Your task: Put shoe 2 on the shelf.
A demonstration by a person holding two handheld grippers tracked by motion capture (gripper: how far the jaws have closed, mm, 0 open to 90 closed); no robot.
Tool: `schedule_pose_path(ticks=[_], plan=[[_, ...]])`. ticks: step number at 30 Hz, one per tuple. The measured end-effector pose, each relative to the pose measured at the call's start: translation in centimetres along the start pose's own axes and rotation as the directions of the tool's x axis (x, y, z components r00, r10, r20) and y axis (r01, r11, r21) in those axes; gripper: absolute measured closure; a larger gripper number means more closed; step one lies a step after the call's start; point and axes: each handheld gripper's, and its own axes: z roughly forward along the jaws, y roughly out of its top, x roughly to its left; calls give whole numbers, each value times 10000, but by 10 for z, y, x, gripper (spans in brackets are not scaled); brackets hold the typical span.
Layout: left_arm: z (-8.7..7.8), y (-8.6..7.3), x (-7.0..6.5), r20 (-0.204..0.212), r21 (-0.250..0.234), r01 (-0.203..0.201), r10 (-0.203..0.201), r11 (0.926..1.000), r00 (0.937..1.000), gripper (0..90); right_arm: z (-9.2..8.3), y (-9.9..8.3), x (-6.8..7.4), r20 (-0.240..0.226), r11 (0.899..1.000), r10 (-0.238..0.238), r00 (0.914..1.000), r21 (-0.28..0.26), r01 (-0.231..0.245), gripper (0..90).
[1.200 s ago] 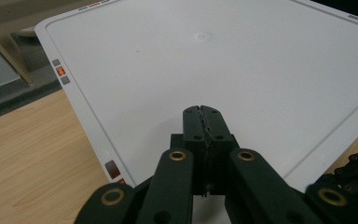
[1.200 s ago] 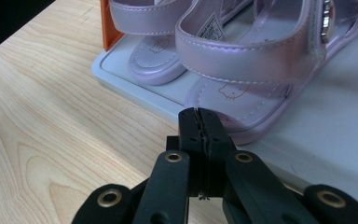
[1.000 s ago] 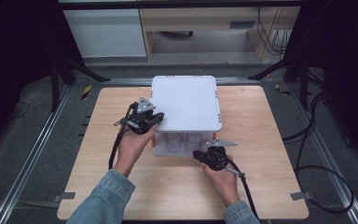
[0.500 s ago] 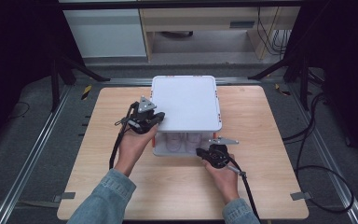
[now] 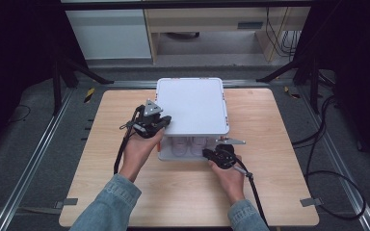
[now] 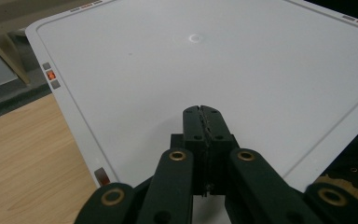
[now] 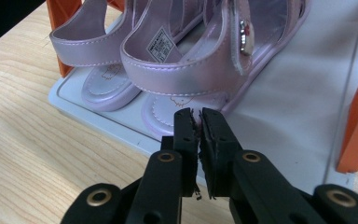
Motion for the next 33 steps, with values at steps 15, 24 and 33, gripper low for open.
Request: schedule_pose_path(ticks=[15,24,33], plan=[[-10,2,-1,-392,-678,171,-198,9975,9990,576,-11,3,6,-52,9992,-375,9993,-141,375,548],[-30,-6,10,-538,-1331,444,-519,9901,9972,167,-37,7,10,154,9951,-902,9958,-388,908,281],[-51,-34,21,-297,-1246,577,-618,9905,9976,60,-64,5,-6,538,9919,-1088,9926,-599,1120,164]])
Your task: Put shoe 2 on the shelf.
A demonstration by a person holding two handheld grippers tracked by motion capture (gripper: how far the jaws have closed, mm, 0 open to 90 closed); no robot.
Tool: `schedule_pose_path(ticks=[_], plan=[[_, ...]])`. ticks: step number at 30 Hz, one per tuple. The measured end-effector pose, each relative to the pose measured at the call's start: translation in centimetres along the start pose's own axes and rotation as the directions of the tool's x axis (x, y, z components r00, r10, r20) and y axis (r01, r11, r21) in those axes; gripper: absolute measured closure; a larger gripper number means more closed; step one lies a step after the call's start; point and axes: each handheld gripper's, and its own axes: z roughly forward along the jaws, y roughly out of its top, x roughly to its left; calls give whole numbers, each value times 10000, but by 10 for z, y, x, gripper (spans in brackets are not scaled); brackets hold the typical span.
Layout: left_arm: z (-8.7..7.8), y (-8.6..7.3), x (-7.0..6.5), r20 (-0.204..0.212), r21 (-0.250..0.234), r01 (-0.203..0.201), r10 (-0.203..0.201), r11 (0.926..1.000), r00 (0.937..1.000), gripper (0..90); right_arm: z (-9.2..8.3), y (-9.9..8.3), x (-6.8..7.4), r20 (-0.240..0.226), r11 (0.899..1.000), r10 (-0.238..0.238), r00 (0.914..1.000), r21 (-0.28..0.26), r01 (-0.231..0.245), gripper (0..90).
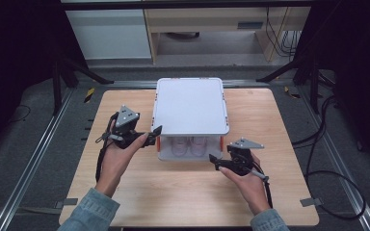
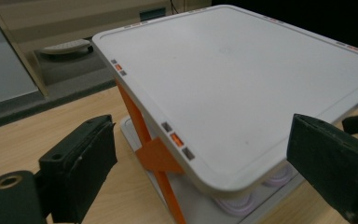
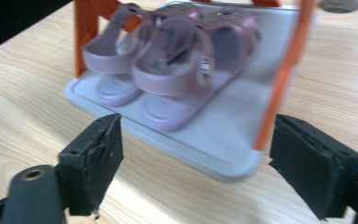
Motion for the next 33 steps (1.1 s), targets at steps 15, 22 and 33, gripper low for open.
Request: schedule_pose_path(ticks=[15,22,33], plan=[[-2,-60,17,25,1233,-6,3,9924,10000,41,-24,-15,-45,481,9993,-278,9985,274,265,88],[3,-80,23,-89,1880,-177,197,9820,9998,33,-29,-23,-59,617,9976,-327,9976,638,288,66],[14,-110,48,-485,2985,-97,253,9543,9985,38,-34,-29,-97,1144,9943,-187,9933,1061,65,74]])
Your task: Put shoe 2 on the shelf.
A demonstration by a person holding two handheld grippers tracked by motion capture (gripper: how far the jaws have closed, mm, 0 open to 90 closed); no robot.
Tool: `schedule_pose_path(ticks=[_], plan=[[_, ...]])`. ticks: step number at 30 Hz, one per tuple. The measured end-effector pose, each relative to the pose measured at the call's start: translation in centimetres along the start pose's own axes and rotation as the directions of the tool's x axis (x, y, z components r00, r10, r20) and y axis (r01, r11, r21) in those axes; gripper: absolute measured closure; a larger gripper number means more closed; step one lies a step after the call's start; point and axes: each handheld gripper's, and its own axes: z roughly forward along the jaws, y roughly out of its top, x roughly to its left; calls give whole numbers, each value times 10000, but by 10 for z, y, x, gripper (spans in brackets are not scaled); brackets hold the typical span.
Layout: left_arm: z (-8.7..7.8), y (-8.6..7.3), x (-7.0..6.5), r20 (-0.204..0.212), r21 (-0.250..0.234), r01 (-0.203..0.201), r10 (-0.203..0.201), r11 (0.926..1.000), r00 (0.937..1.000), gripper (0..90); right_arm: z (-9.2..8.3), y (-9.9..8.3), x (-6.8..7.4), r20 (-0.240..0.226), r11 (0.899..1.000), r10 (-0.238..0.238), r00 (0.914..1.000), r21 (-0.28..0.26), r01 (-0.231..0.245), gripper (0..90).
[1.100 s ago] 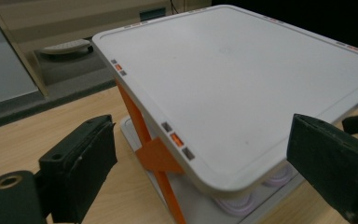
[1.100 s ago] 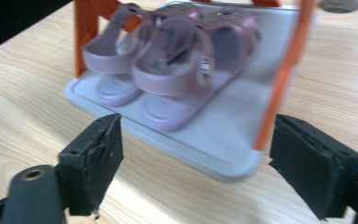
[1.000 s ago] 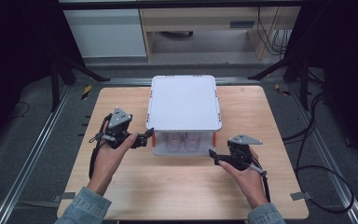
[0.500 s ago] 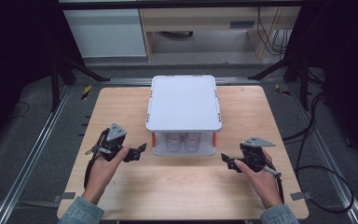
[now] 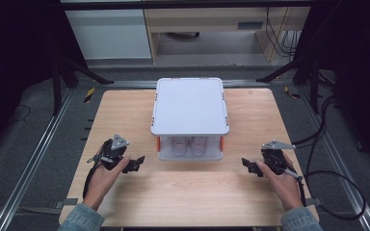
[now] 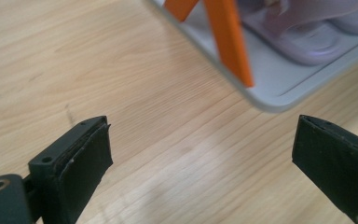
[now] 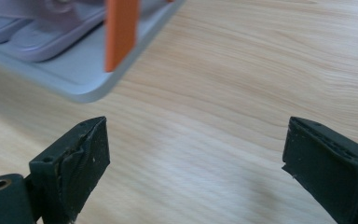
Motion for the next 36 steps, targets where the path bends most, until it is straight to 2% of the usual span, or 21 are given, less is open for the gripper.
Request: schedule_pose_path(ticks=[5,8,10,14,16,25,32,34,36], plan=[[8,-8,17,-508,126,333,-326,9994,9982,44,2,-2,-23,586,9988,474,9972,46,-477,88],[17,-14,30,-715,89,918,-909,9957,9933,49,5,-3,-36,1065,9973,715,9917,63,-726,97],[21,-17,36,-814,9,1246,-1241,9922,9889,55,7,-4,-41,1247,9963,853,9885,36,-864,97],[27,-20,46,-1142,-47,1427,-1423,9898,9832,56,12,-4,-48,1535,9956,885,9842,165,-921,99],[32,-22,50,-1133,-58,1639,-1635,9865,9800,58,16,-4,-52,1605,9940,1055,9814,132,-1090,99],[42,-25,53,-1238,169,1734,-1701,9847,9776,58,24,-5,-55,1887,9924,1189,9748,79,-1226,94],[47,-28,53,-1326,263,1856,-1806,9823,9746,46,27,-4,-52,2180,9948,888,9719,299,-975,79],[47,-28,53,-1342,277,1830,-1777,9827,9749,43,29,-4,-49,2363,9961,578,9700,514,-718,68],[47,-28,53,-1305,294,1853,-1800,9822,9750,37,29,-4,-48,2398,9959,615,9689,504,-756,68]])
